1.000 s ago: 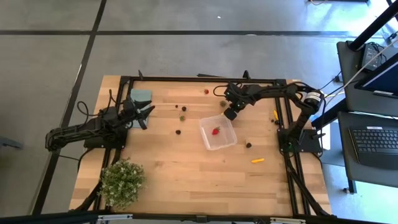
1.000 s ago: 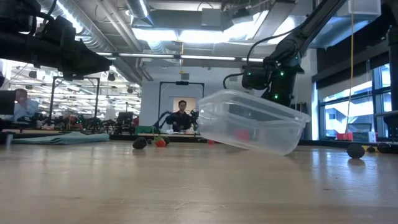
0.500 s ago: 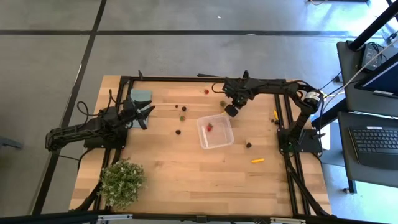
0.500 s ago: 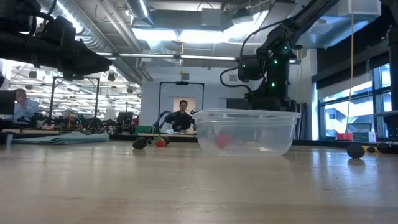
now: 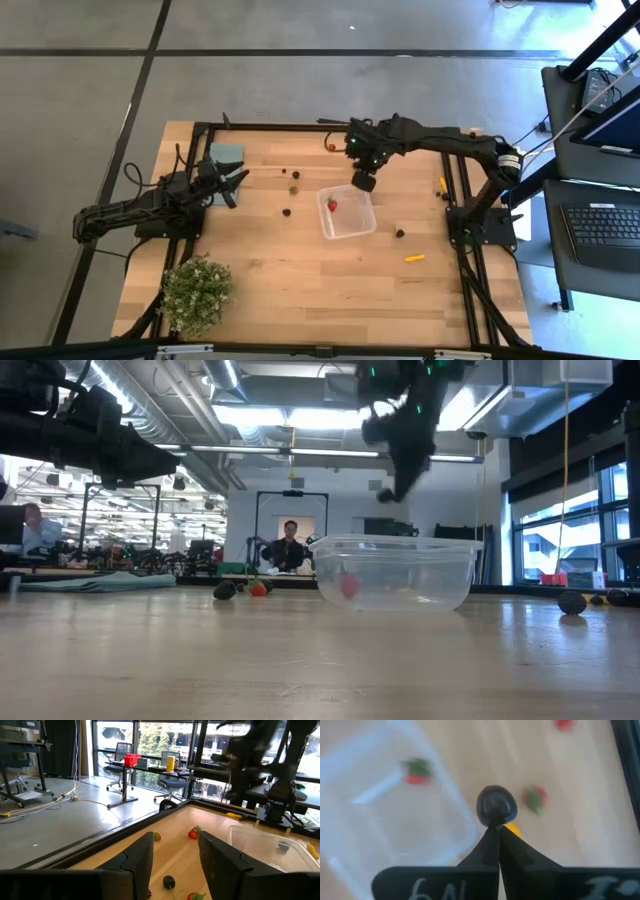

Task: Pick and placing Produce into tupperware
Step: Put the top cherry into the transparent bin, then put the top right strawberry into the transparent bin

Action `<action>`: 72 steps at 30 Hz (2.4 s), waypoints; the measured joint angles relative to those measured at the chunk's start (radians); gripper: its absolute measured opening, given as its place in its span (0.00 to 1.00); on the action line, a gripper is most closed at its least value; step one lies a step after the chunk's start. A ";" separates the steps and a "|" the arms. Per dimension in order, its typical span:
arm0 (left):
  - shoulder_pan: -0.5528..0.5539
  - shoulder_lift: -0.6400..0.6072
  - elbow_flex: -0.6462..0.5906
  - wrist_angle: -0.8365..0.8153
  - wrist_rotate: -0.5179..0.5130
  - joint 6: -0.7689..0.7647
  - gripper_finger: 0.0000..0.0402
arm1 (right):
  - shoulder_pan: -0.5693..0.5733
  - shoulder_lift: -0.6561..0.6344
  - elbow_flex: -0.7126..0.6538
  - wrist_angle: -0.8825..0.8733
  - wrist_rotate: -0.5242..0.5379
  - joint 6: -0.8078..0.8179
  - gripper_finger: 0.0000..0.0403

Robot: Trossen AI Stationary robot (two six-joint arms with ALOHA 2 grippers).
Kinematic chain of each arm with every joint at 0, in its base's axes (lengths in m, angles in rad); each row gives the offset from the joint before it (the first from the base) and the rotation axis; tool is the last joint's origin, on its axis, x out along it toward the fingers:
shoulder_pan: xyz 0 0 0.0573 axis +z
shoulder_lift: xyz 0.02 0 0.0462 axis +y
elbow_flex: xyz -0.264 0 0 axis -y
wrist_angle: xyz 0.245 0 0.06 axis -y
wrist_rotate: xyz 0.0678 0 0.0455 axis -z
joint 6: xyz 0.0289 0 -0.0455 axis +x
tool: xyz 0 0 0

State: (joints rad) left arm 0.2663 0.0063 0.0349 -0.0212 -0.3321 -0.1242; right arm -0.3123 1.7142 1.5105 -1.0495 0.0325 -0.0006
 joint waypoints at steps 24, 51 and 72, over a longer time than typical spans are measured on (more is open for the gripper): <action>0.000 0.000 0.000 0.000 0.000 0.003 0.37 | 0.219 0.001 -0.323 0.489 -0.087 0.189 0.00; 0.000 0.000 0.000 0.000 0.000 -0.001 0.37 | 0.171 0.002 -0.378 0.457 -0.068 0.232 0.30; 0.000 0.000 0.000 0.000 0.000 0.000 0.37 | -0.127 0.000 0.138 -0.054 -0.048 0.029 0.45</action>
State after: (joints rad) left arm 0.2662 0.0063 0.0349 -0.0209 -0.3321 -0.1246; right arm -0.4394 1.7142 1.6482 -1.1035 -0.0150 0.0283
